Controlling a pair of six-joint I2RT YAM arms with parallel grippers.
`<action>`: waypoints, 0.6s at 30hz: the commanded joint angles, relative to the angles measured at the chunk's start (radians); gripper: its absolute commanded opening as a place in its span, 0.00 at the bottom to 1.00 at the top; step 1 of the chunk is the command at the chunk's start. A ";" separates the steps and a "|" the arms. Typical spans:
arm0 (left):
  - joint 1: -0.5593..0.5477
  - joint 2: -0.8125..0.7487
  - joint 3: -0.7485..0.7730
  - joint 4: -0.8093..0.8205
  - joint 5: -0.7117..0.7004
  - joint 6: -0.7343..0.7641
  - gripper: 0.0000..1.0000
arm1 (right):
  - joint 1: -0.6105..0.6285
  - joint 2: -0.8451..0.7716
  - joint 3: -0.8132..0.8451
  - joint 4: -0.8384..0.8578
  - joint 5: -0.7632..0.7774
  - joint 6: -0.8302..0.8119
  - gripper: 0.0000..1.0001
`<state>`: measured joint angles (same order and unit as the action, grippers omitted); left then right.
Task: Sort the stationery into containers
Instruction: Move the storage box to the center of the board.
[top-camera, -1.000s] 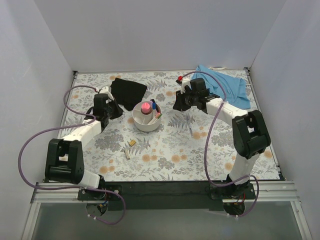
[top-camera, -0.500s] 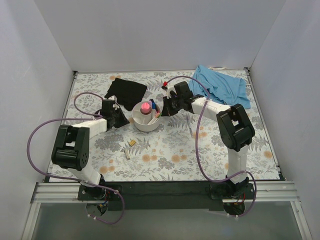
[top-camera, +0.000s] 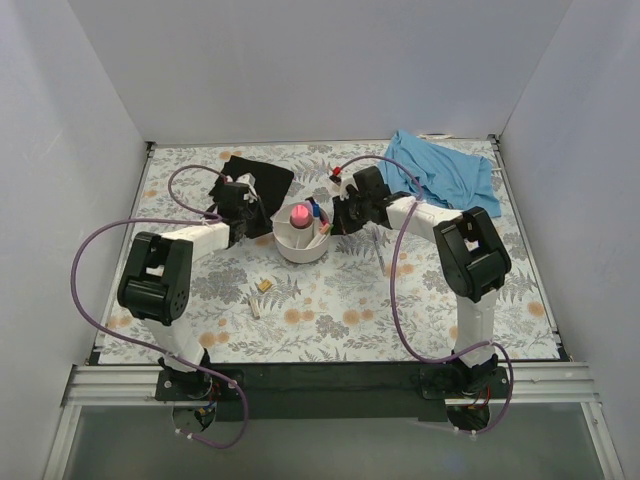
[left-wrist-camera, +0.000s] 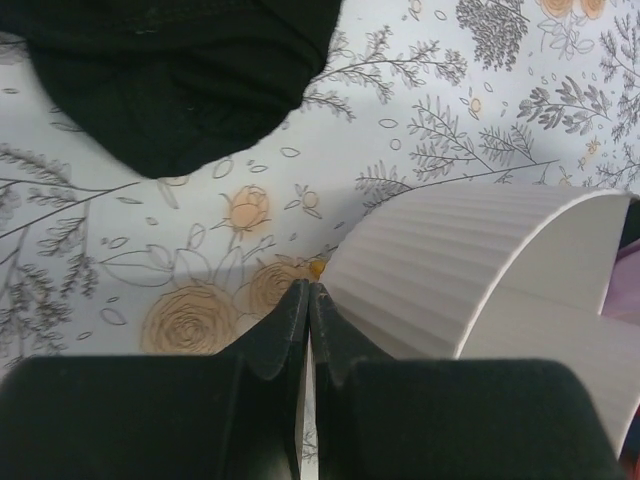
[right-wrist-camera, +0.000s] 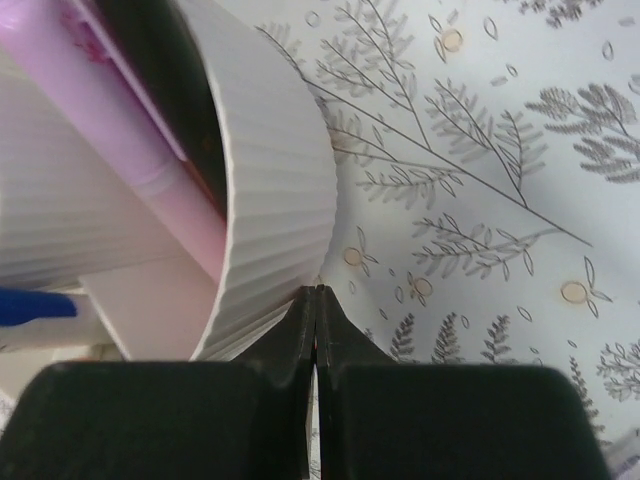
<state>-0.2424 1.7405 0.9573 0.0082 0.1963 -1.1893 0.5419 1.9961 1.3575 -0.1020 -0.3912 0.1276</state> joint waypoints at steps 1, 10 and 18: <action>-0.096 0.017 0.060 0.033 0.037 0.000 0.00 | 0.000 -0.062 -0.044 0.035 0.002 -0.011 0.01; -0.233 0.122 0.169 0.070 0.031 -0.021 0.00 | -0.049 -0.121 -0.101 0.033 0.051 -0.051 0.01; -0.258 0.145 0.215 0.069 -0.035 -0.017 0.00 | -0.074 -0.154 -0.141 0.033 0.066 -0.071 0.01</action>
<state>-0.5011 1.9053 1.1423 0.0589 0.1913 -1.2057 0.4721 1.8835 1.2446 -0.1009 -0.3164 0.0753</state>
